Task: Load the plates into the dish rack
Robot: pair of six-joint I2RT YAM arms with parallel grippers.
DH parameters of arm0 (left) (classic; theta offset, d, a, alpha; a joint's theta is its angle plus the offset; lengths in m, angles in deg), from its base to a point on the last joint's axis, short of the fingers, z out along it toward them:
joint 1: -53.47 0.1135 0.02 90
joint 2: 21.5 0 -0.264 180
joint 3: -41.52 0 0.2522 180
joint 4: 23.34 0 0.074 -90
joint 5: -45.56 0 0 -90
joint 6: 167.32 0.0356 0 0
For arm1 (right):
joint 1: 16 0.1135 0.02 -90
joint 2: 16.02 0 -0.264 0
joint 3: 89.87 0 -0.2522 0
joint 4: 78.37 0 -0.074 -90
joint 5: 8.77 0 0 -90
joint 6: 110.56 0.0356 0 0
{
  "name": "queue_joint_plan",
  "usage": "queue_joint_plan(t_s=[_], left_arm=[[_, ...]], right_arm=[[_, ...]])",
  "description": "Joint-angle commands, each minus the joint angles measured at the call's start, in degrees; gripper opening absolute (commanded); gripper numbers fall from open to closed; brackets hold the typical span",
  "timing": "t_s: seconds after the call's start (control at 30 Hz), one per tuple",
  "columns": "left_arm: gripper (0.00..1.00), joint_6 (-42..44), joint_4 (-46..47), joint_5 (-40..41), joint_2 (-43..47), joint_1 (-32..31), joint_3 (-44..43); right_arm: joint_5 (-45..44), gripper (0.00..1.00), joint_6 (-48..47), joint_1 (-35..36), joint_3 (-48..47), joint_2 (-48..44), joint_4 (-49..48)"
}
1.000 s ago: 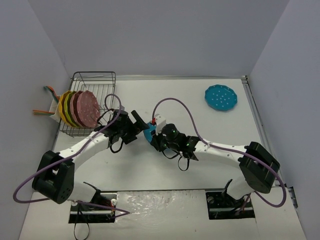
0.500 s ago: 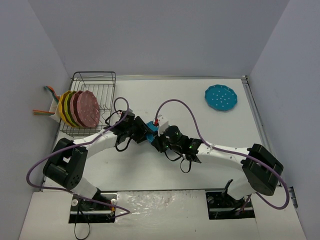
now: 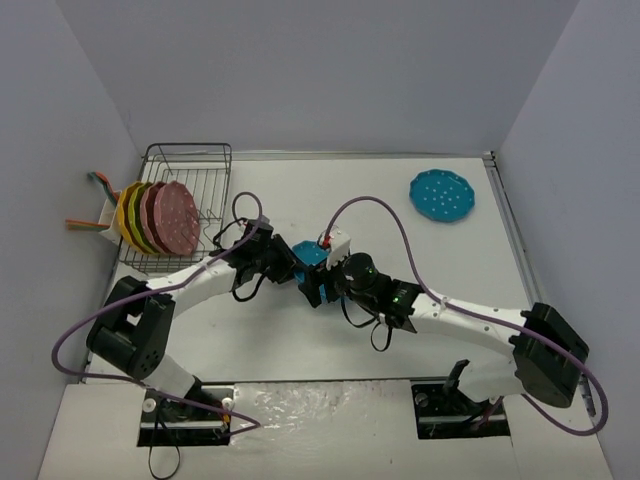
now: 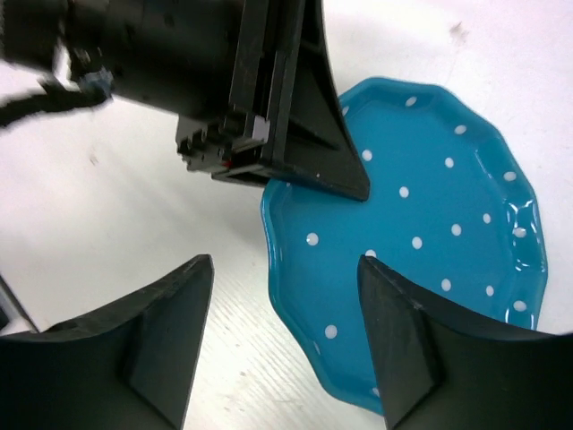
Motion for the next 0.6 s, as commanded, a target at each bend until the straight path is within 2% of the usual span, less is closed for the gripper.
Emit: queue_joint_plan(t_s=[0.0,0.13,0.23,0.43,0.5,0.57], left_arm=[[0.00,6.8,-4.8,2.2,7.2,-0.1,-9.5],[0.00,16.1,-13.8,7.6,11.2,-0.1,-17.3],[0.00,29.1,-21.5,13.6,14.0,0.2,-23.7],[0.00,49.4,-32.8,28.8,18.3,2.9,-35.5],[0.00,57.1,-34.0,31.7,19.1,5.3,-38.0],[0.00,61.4,-34.3,32.8,19.2,8.0,-39.9]], right_arm=[[-4.0,0.79,-0.3,0.4,-2.3,-6.8,0.8],[-7.6,0.88,-1.6,0.5,-3.6,-12.7,4.3],[-11.7,0.93,-2.8,0.3,-4.0,-16.9,8.0],[-18.0,0.95,-4.8,-0.1,-4.7,-22.4,12.6],[-19.0,0.96,-4.8,-0.3,-4.1,-23.1,12.9],[-19.6,0.96,-4.9,-0.6,-3.7,-23.3,12.9]])
